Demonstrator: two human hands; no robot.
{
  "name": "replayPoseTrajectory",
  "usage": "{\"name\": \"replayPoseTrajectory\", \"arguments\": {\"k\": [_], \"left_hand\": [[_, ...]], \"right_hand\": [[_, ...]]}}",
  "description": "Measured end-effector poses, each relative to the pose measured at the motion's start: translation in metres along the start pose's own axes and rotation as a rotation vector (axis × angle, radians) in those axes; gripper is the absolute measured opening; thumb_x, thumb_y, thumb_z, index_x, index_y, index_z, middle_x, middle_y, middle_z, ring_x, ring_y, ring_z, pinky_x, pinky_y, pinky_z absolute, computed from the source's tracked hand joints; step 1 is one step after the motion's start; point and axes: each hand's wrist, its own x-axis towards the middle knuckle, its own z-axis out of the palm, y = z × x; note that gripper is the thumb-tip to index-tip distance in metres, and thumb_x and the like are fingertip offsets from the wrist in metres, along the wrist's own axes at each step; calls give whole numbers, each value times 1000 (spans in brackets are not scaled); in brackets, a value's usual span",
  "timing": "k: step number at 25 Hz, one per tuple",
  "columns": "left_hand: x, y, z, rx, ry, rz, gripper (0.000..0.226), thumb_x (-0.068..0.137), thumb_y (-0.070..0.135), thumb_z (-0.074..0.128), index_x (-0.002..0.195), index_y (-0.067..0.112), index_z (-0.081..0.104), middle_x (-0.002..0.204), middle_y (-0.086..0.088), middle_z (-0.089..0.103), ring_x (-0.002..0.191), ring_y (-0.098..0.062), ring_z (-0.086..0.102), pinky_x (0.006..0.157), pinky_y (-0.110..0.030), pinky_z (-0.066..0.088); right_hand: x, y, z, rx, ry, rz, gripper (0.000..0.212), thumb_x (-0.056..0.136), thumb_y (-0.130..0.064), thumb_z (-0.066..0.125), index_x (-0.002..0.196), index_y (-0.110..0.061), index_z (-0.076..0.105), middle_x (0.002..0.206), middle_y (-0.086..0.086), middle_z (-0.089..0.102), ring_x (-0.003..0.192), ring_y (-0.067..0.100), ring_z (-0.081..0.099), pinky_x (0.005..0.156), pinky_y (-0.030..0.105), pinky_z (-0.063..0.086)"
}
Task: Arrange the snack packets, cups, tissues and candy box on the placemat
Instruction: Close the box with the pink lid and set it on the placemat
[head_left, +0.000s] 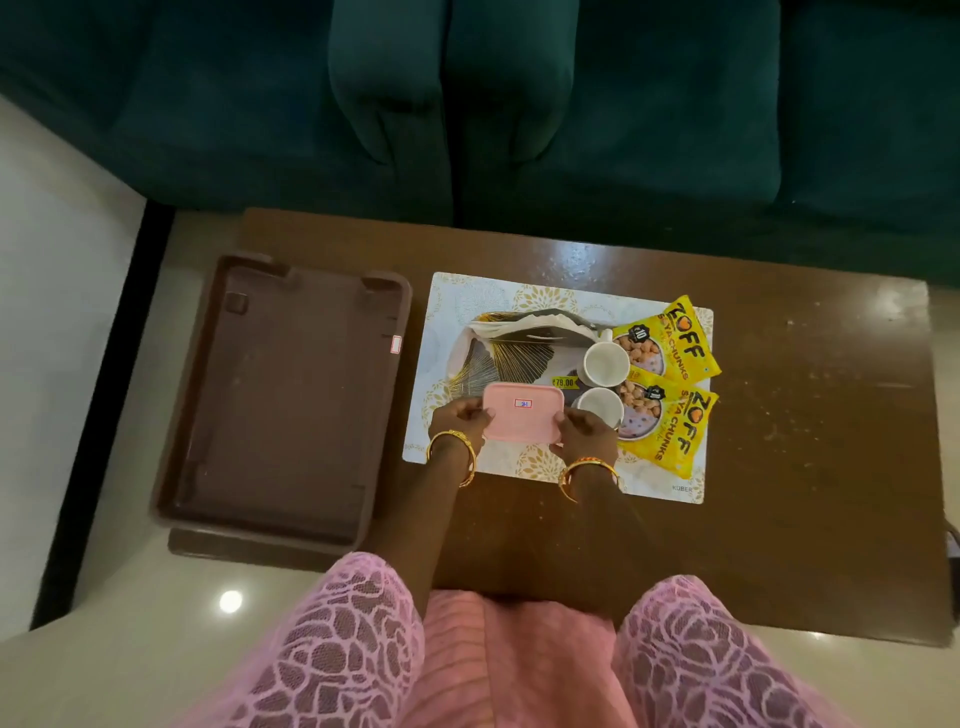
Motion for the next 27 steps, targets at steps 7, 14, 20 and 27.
{"name": "replayPoseTrajectory", "arguments": {"k": [7,14,20,27], "left_hand": [[34,8,7,98,-11,39,41,81,-3,65,121,5,61,118,-17,67,110,-33,61,94,-50,52],[35,13,8,35,-22,26,41,79,-3,68,119,6,63,116,-15,67,98,-24,60,78,-35,56],[33,14,2,171,-5,70,35,79,8,72,112,3,65,113,-18,69,94,-27,63,85,-40,56],[-5,13,17,909,107,444,43,90,22,54,130,11,44,135,-14,46,124,-30,47,96,-41,48]], "right_hand": [[12,-11,23,-191,140,-70,20,81,4,57,96,-2,68,97,19,71,95,34,64,87,35,48],[4,-10,33,-415,132,-141,34,85,5,49,115,-4,63,114,22,66,105,39,60,91,42,49],[2,-12,29,-513,67,-178,34,87,1,49,119,-5,58,115,23,65,106,40,59,91,45,50],[-16,-17,12,-585,97,-408,23,88,-12,49,107,-5,58,102,22,66,93,38,61,75,40,51]]}}
